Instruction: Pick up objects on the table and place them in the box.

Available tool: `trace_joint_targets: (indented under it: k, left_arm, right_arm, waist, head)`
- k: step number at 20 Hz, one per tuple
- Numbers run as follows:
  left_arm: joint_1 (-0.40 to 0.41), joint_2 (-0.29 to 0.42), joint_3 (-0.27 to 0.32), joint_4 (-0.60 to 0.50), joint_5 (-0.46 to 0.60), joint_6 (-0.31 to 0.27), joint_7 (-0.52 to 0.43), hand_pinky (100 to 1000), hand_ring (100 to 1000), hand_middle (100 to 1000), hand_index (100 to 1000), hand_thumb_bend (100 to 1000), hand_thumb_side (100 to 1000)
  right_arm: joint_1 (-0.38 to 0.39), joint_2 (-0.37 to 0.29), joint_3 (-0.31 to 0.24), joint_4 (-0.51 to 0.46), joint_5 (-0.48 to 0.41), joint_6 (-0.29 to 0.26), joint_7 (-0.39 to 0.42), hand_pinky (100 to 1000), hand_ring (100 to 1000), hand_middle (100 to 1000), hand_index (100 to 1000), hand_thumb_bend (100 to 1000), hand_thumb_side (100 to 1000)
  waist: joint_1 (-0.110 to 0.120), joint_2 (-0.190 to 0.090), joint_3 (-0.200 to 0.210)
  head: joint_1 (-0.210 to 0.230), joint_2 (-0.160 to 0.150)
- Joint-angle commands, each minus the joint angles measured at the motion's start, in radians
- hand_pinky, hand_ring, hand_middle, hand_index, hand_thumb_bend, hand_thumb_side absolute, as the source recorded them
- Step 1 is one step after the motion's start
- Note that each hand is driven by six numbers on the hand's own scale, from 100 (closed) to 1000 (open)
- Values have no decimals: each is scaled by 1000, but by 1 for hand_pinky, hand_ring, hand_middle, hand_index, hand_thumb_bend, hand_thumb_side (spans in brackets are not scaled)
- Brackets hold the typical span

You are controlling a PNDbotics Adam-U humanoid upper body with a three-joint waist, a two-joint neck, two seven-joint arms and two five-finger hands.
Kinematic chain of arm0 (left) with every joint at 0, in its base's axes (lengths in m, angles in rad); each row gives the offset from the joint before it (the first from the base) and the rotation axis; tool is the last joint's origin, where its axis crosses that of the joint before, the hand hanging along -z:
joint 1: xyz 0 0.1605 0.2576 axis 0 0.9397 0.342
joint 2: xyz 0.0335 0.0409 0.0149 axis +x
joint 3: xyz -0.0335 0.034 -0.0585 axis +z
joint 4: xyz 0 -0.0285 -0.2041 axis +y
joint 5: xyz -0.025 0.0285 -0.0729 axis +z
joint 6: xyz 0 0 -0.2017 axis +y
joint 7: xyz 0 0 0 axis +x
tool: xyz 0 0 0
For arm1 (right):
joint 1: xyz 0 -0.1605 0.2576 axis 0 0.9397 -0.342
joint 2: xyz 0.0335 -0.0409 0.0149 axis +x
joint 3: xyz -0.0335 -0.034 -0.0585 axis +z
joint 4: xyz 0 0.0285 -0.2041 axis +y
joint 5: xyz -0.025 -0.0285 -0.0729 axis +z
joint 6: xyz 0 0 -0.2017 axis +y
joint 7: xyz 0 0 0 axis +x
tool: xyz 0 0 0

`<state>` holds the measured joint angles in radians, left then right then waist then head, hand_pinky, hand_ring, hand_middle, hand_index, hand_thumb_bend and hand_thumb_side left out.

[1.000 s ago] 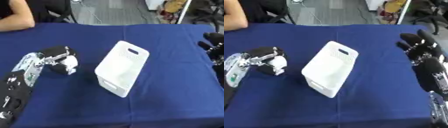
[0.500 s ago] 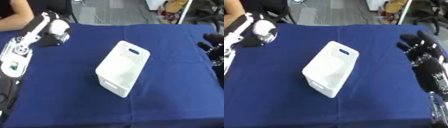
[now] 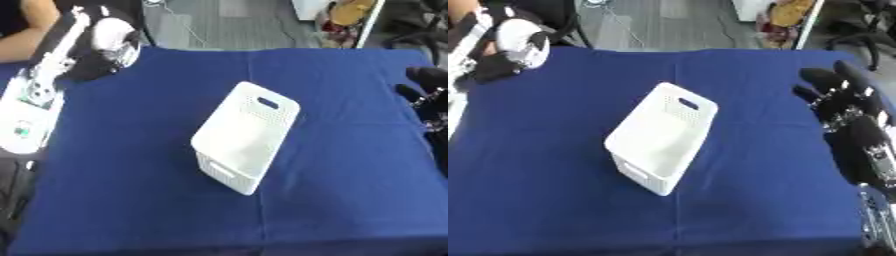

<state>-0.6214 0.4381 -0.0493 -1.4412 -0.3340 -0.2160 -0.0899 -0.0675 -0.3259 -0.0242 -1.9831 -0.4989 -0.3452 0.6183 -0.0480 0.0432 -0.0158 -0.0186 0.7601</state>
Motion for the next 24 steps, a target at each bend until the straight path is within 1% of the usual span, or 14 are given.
trace_joint_targets:
  k: [1, 5, 10, 15, 20, 21, 24]
  left_arm:
    - [-48, -24, -18, -40, 23, -7, 11, 100, 109, 455, 629, 100, 548]
    - [-88, -83, -49, -47, 42, -13, 5, 100, 112, 455, 631, 100, 556]
    - [-144, -138, -105, -38, 29, -52, -19, 100, 118, 454, 635, 100, 560]
    - [-180, -163, -162, -4, -23, -123, -44, 100, 128, 455, 641, 100, 535]
    - [-173, -173, -202, 54, -106, -194, -64, 100, 131, 456, 644, 100, 505]
    - [-172, -173, -210, 65, -123, -208, -72, 100, 143, 462, 648, 100, 476]
    - [-166, -173, -234, 98, -174, -256, -97, 100, 148, 465, 651, 100, 459]
  right_arm:
    - [-6, -12, -4, -17, -1, 1, 4, 974, 1000, 888, 1000, 100, 601]
    - [-5, -12, -2, -17, -3, 2, 6, 974, 1000, 888, 1000, 100, 601]
    - [-7, -13, 1, -17, -7, 2, 10, 973, 1000, 888, 1000, 100, 601]
    - [-9, -15, 4, -17, -10, 3, 14, 973, 1000, 888, 1000, 100, 602]
    - [-11, -16, 5, -17, -11, 3, 17, 973, 1000, 888, 1000, 100, 602]
    - [-11, -16, 5, -17, -11, 3, 17, 974, 1000, 888, 1000, 100, 602]
    - [-12, -16, 6, -17, -12, 4, 18, 974, 1000, 888, 1000, 100, 602]
  waist:
    - [2, -15, -2]
    - [0, -16, -5]
    - [-1, -18, -10]
    - [0, -18, -14]
    - [0, -17, -15]
    - [0, -16, -15]
    - [0, -16, -14]
  head:
    - [-1, -5]
    - [2, -4]
    - [8, -4]
    - [14, -4]
    - [15, -3]
    - [16, -3]
    - [16, -4]
